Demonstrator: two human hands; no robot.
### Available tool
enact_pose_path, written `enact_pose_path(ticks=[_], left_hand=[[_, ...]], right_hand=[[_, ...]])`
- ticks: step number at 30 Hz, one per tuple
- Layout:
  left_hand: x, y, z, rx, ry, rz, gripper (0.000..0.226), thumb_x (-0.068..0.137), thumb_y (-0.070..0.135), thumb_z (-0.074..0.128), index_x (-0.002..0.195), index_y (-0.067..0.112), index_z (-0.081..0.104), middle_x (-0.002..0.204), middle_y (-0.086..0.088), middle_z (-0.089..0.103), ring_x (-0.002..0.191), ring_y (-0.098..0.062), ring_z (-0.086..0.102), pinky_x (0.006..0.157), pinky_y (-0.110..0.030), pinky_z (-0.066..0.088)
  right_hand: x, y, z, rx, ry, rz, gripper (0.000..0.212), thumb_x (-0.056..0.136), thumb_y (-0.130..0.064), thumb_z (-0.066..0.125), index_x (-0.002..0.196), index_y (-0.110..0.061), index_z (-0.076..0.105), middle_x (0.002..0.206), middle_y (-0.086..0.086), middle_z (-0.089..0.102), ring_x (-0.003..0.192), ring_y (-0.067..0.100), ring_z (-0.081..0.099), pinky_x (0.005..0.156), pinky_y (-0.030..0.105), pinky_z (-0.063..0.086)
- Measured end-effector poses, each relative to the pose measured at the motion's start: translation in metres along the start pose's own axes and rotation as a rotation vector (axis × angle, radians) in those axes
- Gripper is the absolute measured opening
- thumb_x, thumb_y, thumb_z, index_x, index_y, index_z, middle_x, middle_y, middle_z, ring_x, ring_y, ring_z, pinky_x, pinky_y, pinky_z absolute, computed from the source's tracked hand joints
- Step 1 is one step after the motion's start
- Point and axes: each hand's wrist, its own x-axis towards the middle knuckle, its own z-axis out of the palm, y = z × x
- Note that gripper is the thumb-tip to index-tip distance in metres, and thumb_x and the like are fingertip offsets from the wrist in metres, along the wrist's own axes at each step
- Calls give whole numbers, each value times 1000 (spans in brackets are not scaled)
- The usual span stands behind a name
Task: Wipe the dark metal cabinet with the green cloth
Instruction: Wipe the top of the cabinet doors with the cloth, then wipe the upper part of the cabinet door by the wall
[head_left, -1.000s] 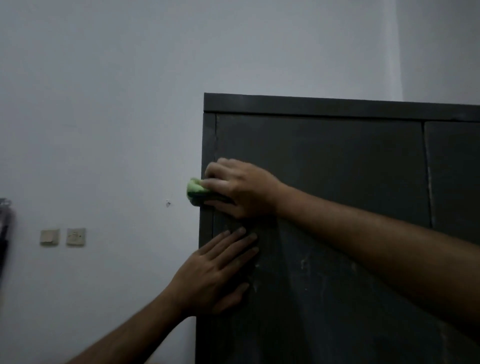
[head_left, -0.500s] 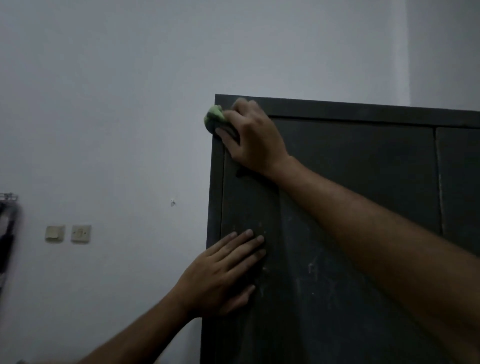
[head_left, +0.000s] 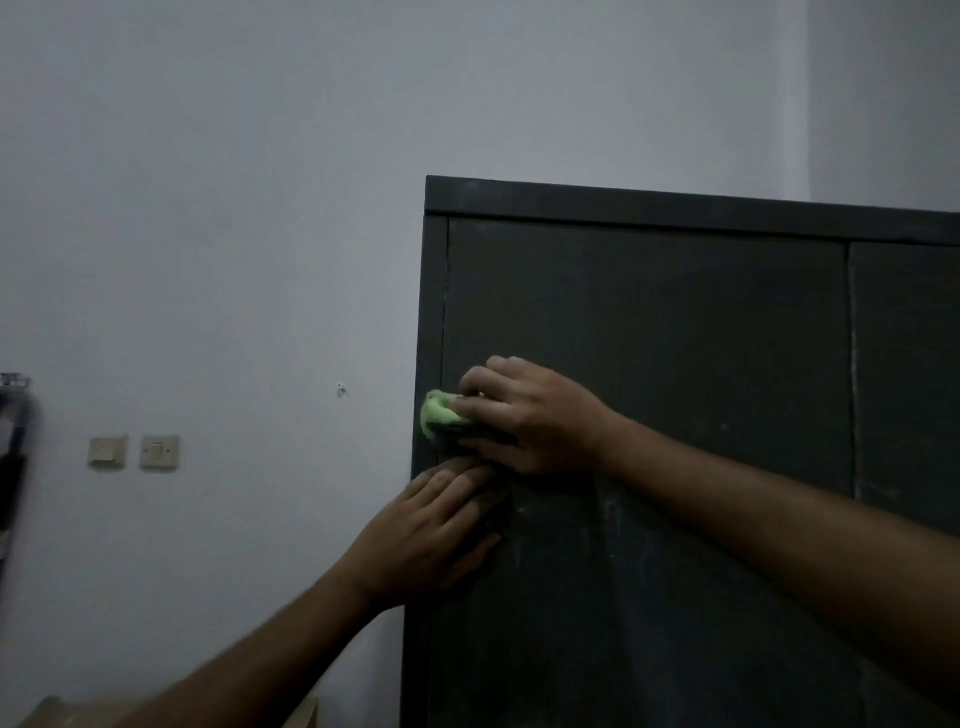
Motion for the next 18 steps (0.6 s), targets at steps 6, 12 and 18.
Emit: enact_pose_path(ticks=[6, 12, 18], left_hand=[[4, 21, -18, -132, 56, -130, 33, 92, 37, 59, 115, 13, 64, 127, -11, 63, 125, -21, 50, 103, -35, 49], [29, 50, -48, -676, 141, -680, 36, 91, 52, 54, 119, 28, 51, 108, 15, 55, 96, -3, 60, 75, -17, 53], [67, 64, -62, -910, 205, -795, 60, 94, 62, 46, 148, 39, 34, 135, 10, 40, 120, 2, 52, 90, -17, 53]], right_hand=[[-29, 10, -16, -13, 345, 620, 38, 93, -31, 63, 126, -12, 64, 107, 13, 51, 92, 26, 47, 78, 46, 47], [-33, -40, -10, 310, 209, 606, 34, 94, -31, 62, 126, -17, 63, 102, 0, 52, 91, 14, 50, 80, 32, 48], [-18, -93, -15, 1230, 742, 1177, 12, 94, -20, 66, 102, -17, 58, 96, 8, 66, 86, 13, 67, 69, 22, 55]])
